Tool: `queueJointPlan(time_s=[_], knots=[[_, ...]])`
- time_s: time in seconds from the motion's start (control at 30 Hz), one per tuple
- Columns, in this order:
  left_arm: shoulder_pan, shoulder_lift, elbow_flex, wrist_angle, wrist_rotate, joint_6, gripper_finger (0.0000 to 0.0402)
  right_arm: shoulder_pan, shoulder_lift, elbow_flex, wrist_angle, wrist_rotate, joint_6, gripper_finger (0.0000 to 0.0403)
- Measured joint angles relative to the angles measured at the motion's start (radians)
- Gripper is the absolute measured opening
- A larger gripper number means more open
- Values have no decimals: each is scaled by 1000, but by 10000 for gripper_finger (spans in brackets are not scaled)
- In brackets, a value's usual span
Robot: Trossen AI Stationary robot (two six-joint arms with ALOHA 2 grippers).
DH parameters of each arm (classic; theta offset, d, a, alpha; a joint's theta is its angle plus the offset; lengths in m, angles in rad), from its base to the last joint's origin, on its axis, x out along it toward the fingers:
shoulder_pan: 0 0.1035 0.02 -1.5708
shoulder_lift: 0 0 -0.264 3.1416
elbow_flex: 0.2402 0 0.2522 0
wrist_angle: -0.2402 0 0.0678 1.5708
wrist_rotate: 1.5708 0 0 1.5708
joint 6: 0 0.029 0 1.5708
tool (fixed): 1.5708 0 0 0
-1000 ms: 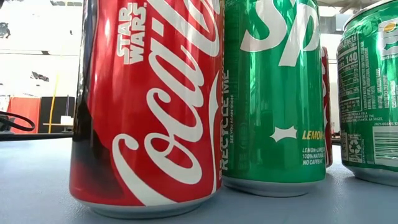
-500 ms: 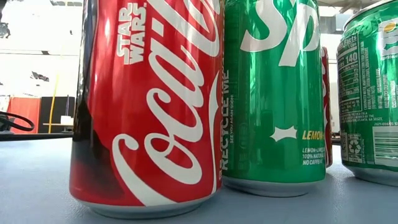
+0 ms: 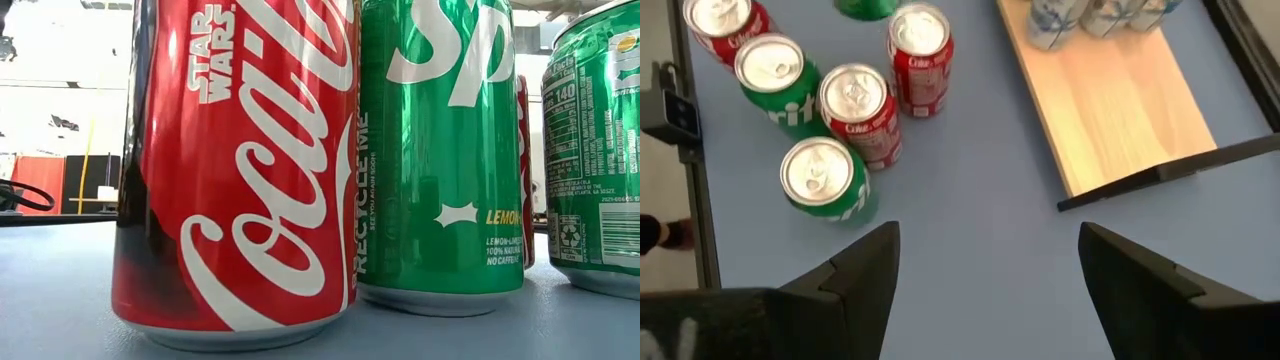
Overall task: Place canned beverage on shelf
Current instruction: Put the left green soda can on the shelf
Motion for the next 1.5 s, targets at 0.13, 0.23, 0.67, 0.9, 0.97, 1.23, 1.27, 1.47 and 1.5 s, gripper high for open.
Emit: queueJointPlan(time_s=[0.13,0.23,0.67,0.9,0.97,1.23,1.27,1.47,1.5], knots=[[57,0,156,-37,-41,96,243,-2,-3,0,0,21,-3,292],[109,-3,247,-50,-74,185,243,-2,-3,0,0,25,-6,292],[456,17,298,147,69,451,243,-56,-9,0,0,50,-8,292],[552,119,294,172,209,551,243,-83,-8,0,0,50,16,292],[573,147,294,174,227,563,243,-92,-8,0,0,50,19,292],[600,258,294,174,239,654,242,-123,-8,0,0,47,21,292],[600,268,294,172,237,666,242,-128,-8,0,0,47,21,292],[600,337,294,163,233,692,242,-146,-8,0,0,47,24,292],[601,346,294,163,233,692,242,-147,-8,0,0,47,27,292]])
